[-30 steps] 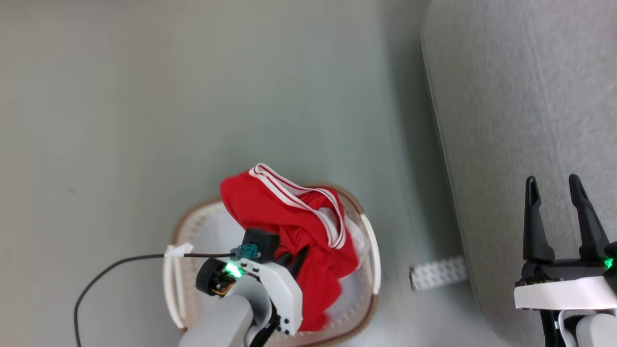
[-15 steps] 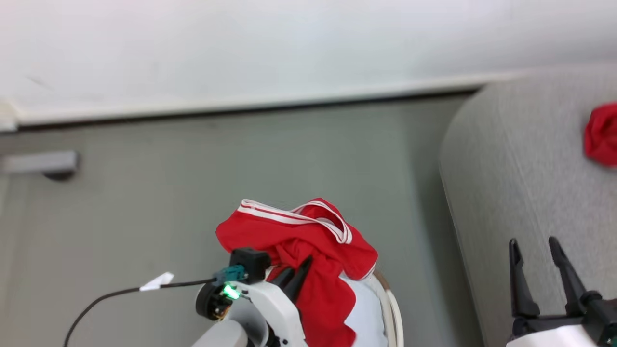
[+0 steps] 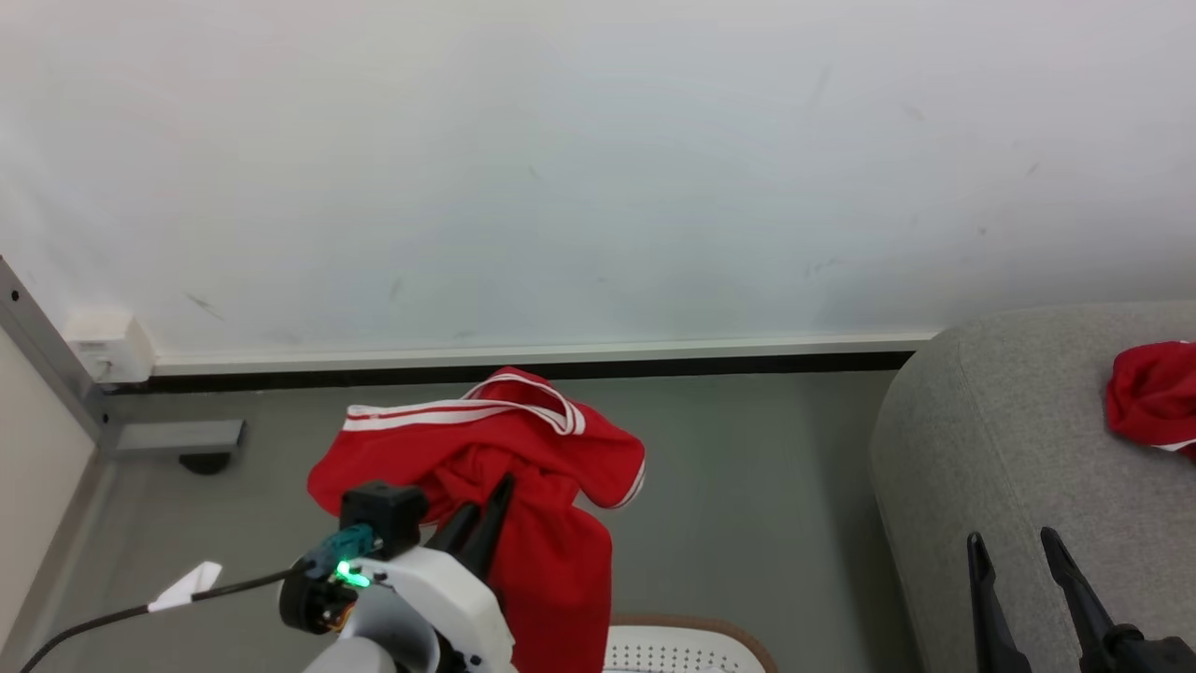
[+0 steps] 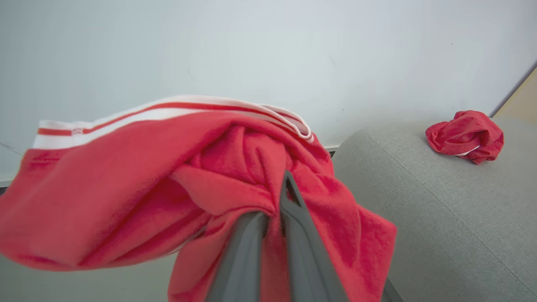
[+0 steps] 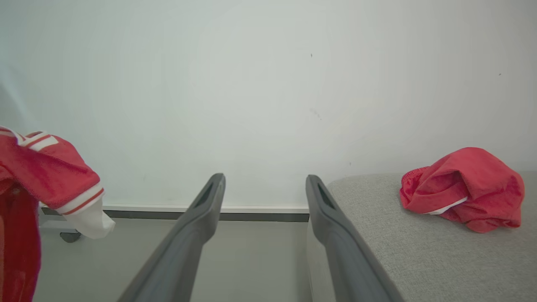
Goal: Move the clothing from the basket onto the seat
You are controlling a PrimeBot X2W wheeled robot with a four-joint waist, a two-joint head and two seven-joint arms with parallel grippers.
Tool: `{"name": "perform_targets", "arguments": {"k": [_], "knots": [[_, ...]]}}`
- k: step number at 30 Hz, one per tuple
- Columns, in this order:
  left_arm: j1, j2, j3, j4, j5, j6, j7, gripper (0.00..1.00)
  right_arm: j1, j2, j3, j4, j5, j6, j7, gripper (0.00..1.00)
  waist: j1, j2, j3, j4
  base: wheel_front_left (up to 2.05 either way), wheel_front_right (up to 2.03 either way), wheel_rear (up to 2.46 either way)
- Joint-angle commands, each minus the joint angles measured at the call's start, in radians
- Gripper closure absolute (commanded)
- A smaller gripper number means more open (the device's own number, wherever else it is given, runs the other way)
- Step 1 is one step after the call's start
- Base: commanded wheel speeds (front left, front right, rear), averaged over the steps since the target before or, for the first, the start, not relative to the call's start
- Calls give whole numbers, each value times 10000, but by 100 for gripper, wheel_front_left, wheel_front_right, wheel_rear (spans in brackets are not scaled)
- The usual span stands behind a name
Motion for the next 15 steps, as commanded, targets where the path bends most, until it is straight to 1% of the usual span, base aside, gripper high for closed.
{"name": "perform_targets", "arguments": {"k": [1,10,15], "knots": [[231,189,91,-255,60,136,-36,100,189,-57,8,-10,44,-33,24,0,3,-1,-247,52,0,0,0],[715,795,266,-1430,149,646,231,100,657,-57,14,-50,181,-33,24,0,3,-1,-799,106,0,0,0],[860,1037,351,-1896,134,827,419,100,895,-55,-53,-141,173,-33,24,0,3,-1,-941,113,0,0,0]]}}
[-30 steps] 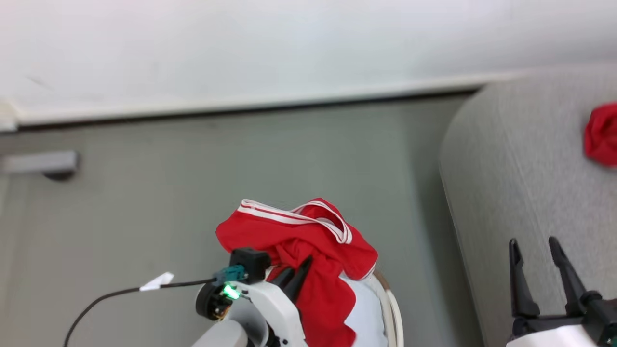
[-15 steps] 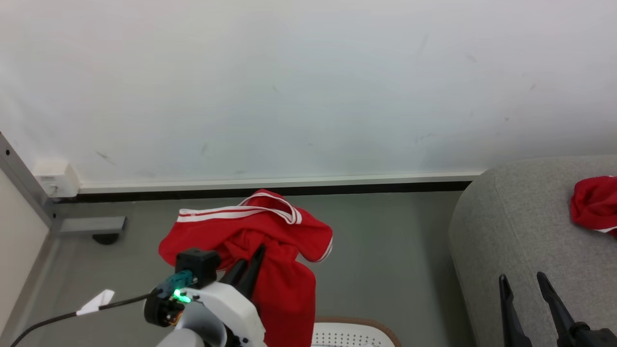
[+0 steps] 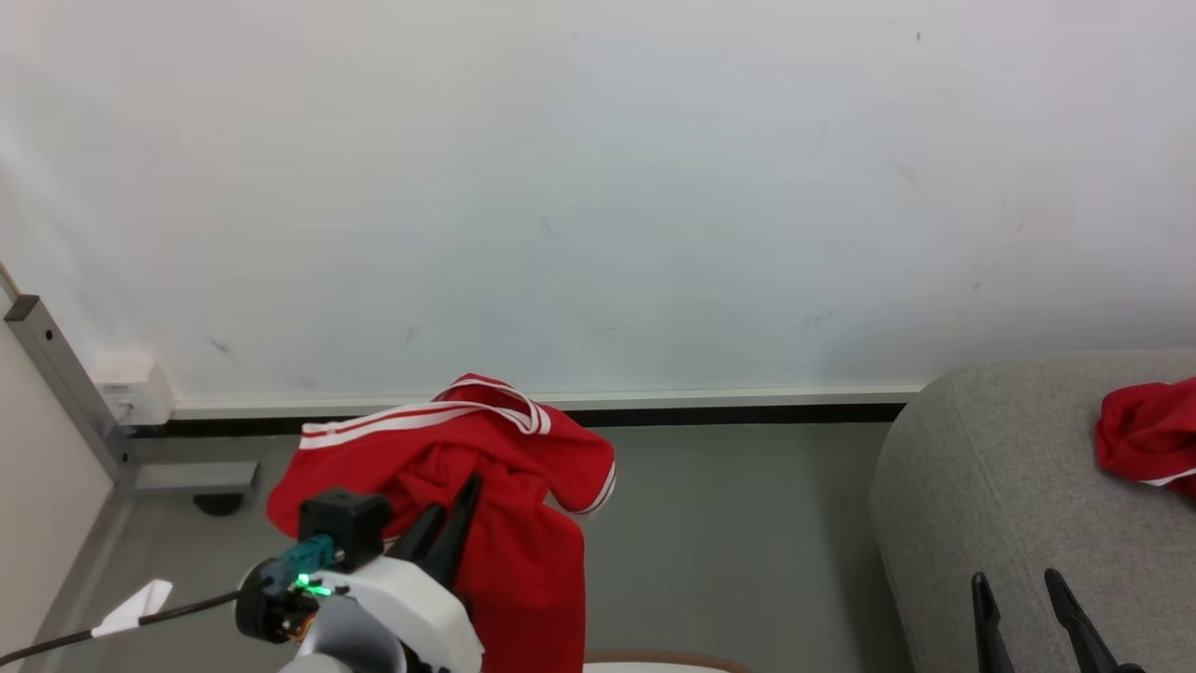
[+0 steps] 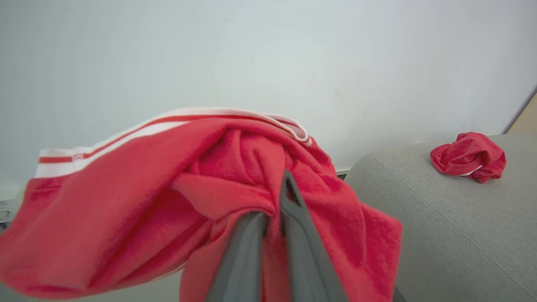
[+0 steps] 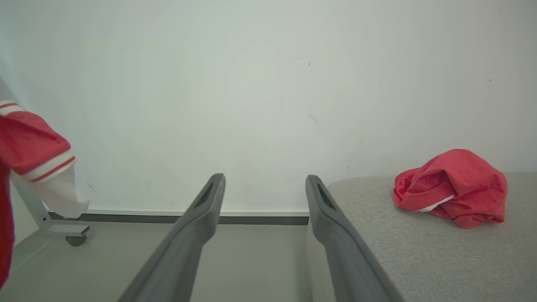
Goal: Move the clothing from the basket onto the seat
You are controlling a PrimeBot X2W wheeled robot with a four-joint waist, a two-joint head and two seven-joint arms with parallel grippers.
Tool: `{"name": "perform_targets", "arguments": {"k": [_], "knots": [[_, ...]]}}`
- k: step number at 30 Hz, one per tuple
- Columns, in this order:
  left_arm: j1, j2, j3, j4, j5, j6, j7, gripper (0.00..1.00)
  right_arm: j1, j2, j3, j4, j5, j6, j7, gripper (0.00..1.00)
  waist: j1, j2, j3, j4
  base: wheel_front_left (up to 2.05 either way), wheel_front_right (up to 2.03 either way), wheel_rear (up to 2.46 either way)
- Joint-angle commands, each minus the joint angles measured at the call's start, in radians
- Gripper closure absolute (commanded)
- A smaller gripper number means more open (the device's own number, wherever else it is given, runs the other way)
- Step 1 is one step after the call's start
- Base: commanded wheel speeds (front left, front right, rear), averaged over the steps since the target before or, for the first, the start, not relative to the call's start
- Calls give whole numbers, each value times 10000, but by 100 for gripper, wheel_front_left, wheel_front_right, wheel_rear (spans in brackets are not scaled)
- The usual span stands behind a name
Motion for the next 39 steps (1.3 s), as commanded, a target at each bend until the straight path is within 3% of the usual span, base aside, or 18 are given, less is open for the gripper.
{"name": "perform_targets", "arguments": {"k": [1,9,21,28,37,38,39], "knots": [[131,123,35,-153,50,78,69,100,163,-53,-30,-43,17,-33,24,0,1,0,-5,-15,0,0,0],[176,220,-11,-559,99,184,198,100,-18,-40,570,-267,39,-31,24,0,1,0,38,-58,0,0,0],[-53,106,-321,-963,176,171,390,100,-1332,-64,5613,-141,772,-31,643,0,1,0,55,-1,0,0,0],[-280,-118,-601,-1077,249,103,523,100,-2834,-48,7033,755,1936,-31,827,0,1,0,120,175,0,0,0],[-523,-572,-1191,-1056,189,-167,749,100,-4612,-46,8617,2407,4577,-30,446,0,1,0,66,531,0,0,0],[-529,-604,-1230,-1039,182,-177,764,100,-4761,-55,8733,2585,4768,-30,373,6,1,0,55,571,0,0,0],[-524,-635,-1267,-1011,170,-185,761,100,-4926,-49,8869,2736,4855,-30,293,55,1,0,51,602,0,0,0]]}}
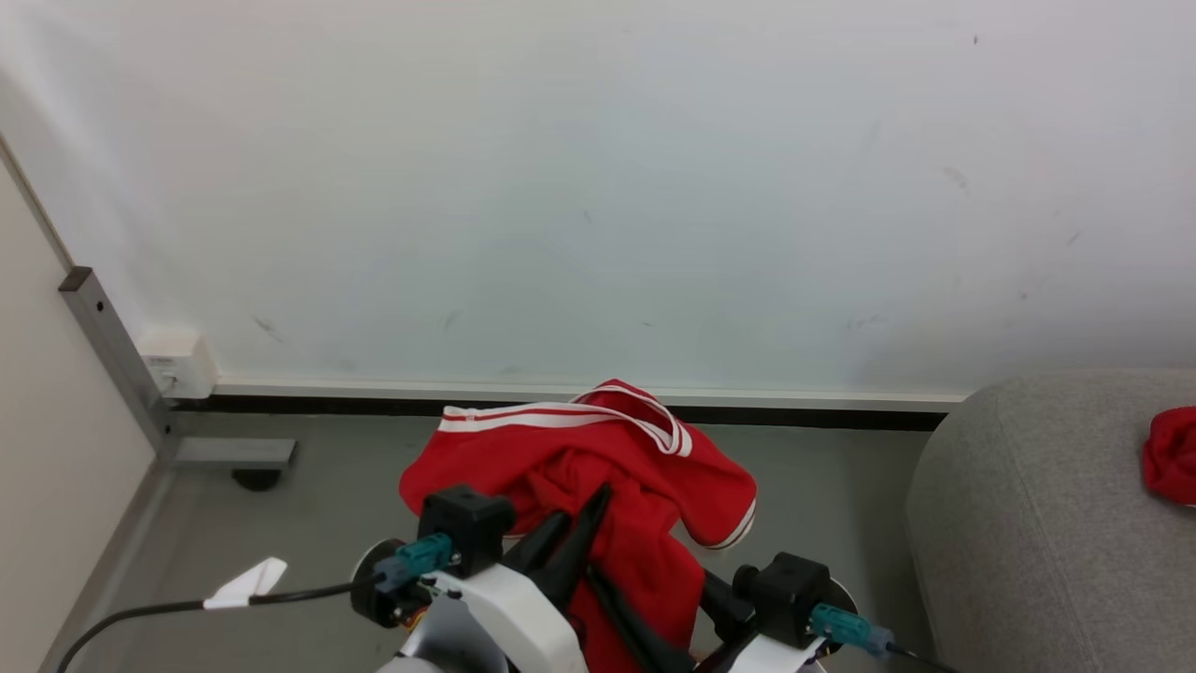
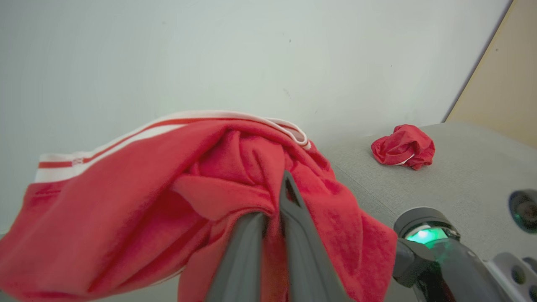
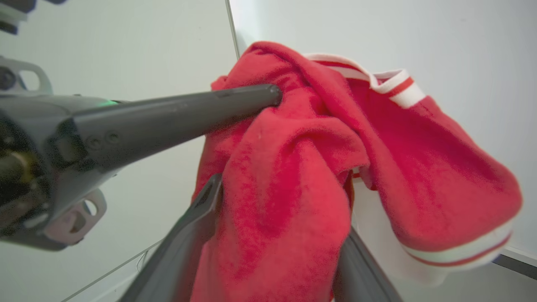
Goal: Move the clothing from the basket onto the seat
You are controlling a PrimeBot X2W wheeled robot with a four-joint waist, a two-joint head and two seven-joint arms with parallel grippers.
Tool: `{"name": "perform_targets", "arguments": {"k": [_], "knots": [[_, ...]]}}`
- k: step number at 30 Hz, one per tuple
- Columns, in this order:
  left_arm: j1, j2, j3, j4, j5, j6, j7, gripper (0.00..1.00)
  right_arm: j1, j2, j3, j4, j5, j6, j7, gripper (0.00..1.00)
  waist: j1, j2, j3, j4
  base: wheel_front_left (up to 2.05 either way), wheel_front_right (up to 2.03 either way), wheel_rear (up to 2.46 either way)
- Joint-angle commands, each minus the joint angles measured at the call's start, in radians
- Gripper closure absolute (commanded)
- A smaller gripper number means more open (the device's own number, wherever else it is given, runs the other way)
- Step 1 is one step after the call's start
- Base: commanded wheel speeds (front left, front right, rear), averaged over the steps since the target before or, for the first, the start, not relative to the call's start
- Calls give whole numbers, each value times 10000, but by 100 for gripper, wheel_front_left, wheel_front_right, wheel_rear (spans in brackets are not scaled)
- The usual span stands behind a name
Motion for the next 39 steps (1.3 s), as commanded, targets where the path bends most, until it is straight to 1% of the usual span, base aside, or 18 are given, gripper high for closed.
{"name": "perform_targets", "arguments": {"k": [1,5,11,12,13,14,15,20,28,34,39], "knots": [[-91,-37,-40,67,-15,-44,17,100,-429,-46,201,281,248,-26,-199,100,0,-1,-19,93,0,0,0],[-55,-36,-64,133,-55,-18,-17,100,-761,-61,464,517,673,-26,-355,100,0,-1,-18,154,0,0,0],[-21,57,-84,203,60,37,-50,100,-908,-58,447,605,728,-26,-423,100,0,-1,-2,141,0,0,0],[-10,70,-77,207,73,58,-89,84,-903,-58,380,553,678,-26,-426,100,0,-1,3,128,0,0,0],[1,85,-74,212,95,84,-130,60,-878,-57,323,507,628,-26,-428,100,0,-1,8,115,0,0,0],[18,92,-78,223,109,97,-130,22,-841,-57,243,459,579,-26,-429,100,0,-1,11,101,0,0,0],[39,96,-86,234,118,116,-129,0,-795,-57,162,421,512,-26,-430,100,0,-1,12,87,0,0,0],[119,136,-154,243,125,152,-99,0,-564,-26,-342,249,-49,-26,-435,100,0,-1,37,17,0,0,0],[266,169,-195,87,-40,144,-95,0,-391,-40,-1510,190,-883,-26,-432,100,0,-1,161,-263,0,0,0],[326,146,-178,28,-99,187,-213,0,-364,-39,-2250,145,-1480,-26,-431,100,0,-1,251,-799,0,0,0],[390,121,-150,18,-165,216,-352,0,-277,-40,-2641,181,-2085,-26,-417,100,0,-1,336,-1513,0,0,0]]}}
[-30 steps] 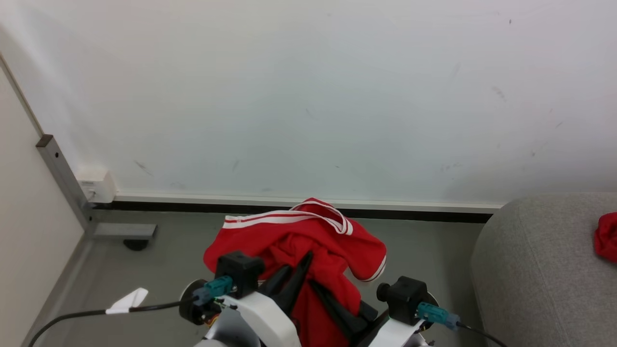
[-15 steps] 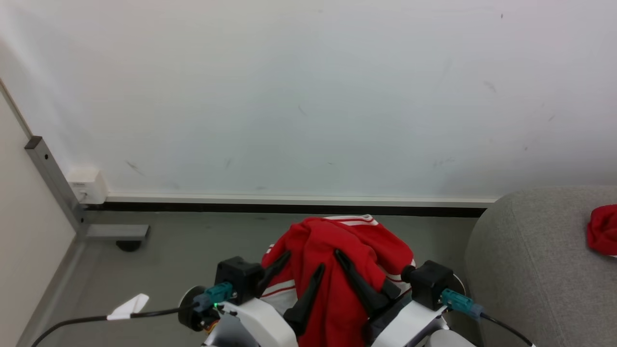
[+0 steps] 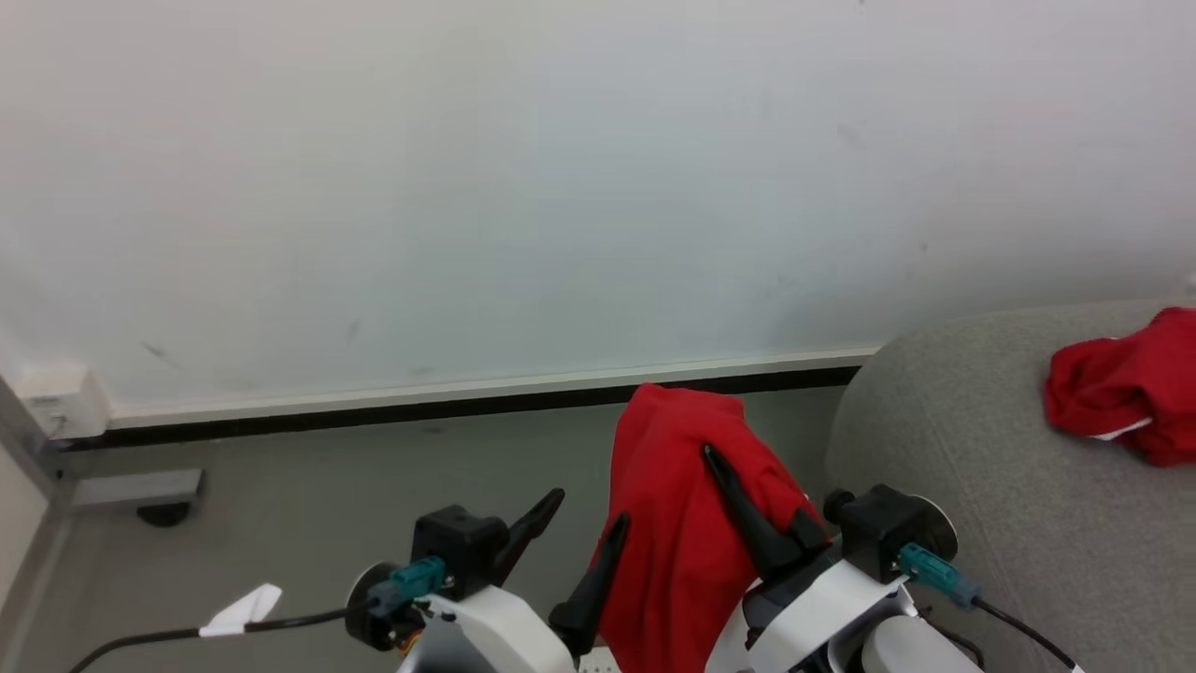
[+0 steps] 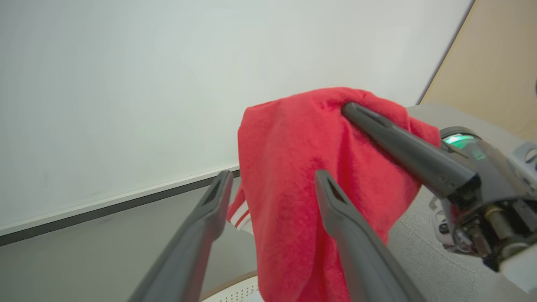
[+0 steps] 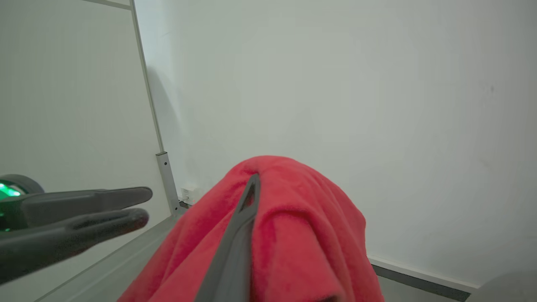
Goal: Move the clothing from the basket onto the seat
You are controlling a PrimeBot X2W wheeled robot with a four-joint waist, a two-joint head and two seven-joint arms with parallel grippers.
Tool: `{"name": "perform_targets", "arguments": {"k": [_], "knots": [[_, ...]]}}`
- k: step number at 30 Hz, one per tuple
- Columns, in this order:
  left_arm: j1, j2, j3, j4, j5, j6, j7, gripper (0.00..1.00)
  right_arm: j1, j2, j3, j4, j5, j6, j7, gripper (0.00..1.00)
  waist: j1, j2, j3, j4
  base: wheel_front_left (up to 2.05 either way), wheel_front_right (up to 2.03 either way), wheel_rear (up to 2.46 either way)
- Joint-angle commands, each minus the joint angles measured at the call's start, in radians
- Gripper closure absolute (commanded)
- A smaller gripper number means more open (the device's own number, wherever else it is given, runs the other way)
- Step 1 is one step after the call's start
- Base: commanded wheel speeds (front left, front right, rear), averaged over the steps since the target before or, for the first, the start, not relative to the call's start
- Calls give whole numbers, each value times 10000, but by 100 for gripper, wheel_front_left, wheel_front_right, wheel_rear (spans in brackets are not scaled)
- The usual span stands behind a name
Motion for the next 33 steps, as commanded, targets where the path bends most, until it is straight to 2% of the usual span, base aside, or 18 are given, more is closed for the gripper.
{"name": "perform_targets", "arguments": {"k": [1,12,18,26,33], "knots": [[112,18,27,-21,-80,-1,-104,0,139,-30,-145,-22,-264,-26,-39,100,0,-1,84,-517,0,0,0],[-2,-137,-63,-33,-44,-36,-324,0,483,-664,-788,-672,-940,-26,-34,100,0,-1,305,-2613,0,0,0],[-64,-324,-249,1,-55,-101,-402,0,882,-1191,-1188,-1287,-1121,-26,176,100,0,-1,385,-3333,0,0,0],[-190,-477,-406,-66,-23,-154,-422,0,1272,-1543,-1773,-2196,-1203,-26,541,100,0,-1,665,-3527,0,0,0],[-781,-450,-606,-320,215,-339,-128,0,589,-1747,-2852,-2833,-1306,-26,868,100,0,-1,1663,-2973,0,0,0]]}}
